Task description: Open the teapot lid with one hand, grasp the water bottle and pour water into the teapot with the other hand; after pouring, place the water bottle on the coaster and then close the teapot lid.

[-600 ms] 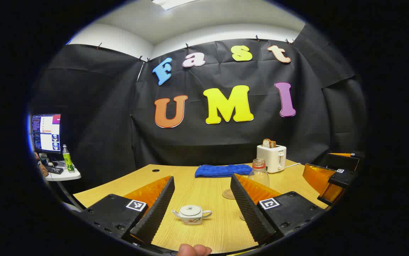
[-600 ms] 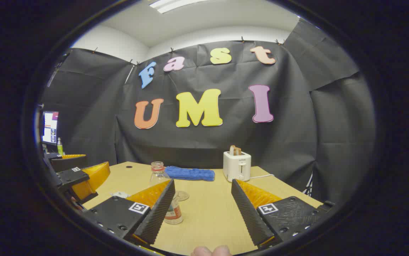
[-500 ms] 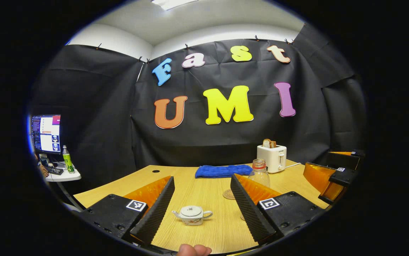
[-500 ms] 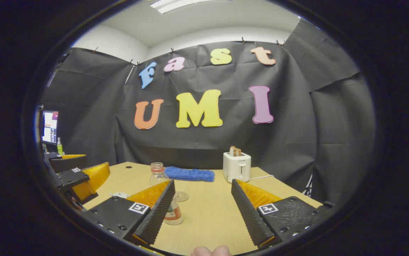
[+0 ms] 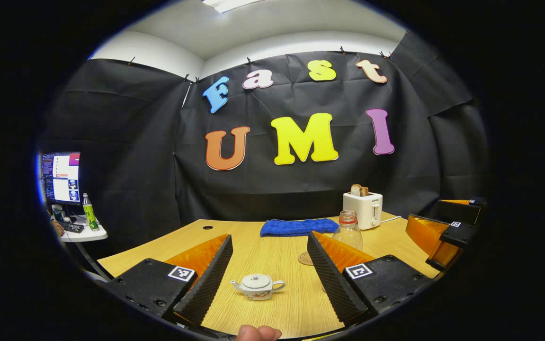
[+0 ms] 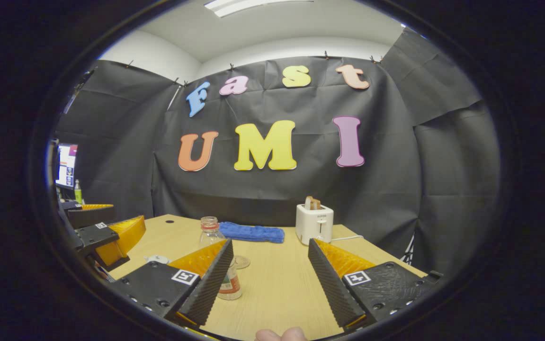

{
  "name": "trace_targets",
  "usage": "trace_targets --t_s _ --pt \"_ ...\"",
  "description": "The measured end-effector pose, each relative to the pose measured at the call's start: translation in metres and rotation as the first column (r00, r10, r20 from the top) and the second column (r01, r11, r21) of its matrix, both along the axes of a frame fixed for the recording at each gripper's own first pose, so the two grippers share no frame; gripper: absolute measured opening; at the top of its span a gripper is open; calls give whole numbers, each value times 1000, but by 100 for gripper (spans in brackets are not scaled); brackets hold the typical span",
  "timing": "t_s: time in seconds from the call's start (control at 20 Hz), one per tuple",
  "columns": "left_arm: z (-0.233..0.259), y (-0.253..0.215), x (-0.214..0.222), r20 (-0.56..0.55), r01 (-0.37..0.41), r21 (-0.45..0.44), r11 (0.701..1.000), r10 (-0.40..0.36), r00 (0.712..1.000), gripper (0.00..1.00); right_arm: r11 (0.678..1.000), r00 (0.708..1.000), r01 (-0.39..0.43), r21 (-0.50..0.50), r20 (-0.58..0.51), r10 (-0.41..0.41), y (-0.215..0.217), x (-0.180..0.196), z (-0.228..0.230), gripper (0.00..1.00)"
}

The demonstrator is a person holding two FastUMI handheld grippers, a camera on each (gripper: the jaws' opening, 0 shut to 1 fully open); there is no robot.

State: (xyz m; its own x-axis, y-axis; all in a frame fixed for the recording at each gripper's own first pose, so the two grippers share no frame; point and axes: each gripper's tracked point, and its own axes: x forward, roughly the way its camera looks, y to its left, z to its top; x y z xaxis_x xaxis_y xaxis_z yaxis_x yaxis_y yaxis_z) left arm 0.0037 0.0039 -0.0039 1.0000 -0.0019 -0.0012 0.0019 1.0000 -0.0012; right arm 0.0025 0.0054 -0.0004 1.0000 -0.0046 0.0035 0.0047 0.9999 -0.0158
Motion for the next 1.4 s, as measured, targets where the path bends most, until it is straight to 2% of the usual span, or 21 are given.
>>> trace_targets --t_s 0.65,0.75,0.85,1.05,1.25,1.4 --pt "-3 8 1 -1 -17 2 1000 17 1000 99 1000 1000 -24 7 19 24 7 -1 0 97" --pt "-13 13 -1 -15 -22 -2 1000 22 1000 99 999 999 -42 6 14 42 11 -1 -4 95" --pt "-25 19 -4 -33 -22 6 1000 22 999 99 998 998 -55 15 6 55 13 -1 -10 97" --pt "-55 32 -7 -98 -32 -1 999 32 995 99 998 998 -51 22 -27 51 9 2 -30 95" --pt "-70 31 4 -121 -15 -32 999 11 993 99 999 997 -30 -15 -67 29 -3 2 -52 97" --pt "-79 22 18 -144 29 -34 999 -34 989 99 1000 995 -6 -21 -95 4 -12 4 -65 95"
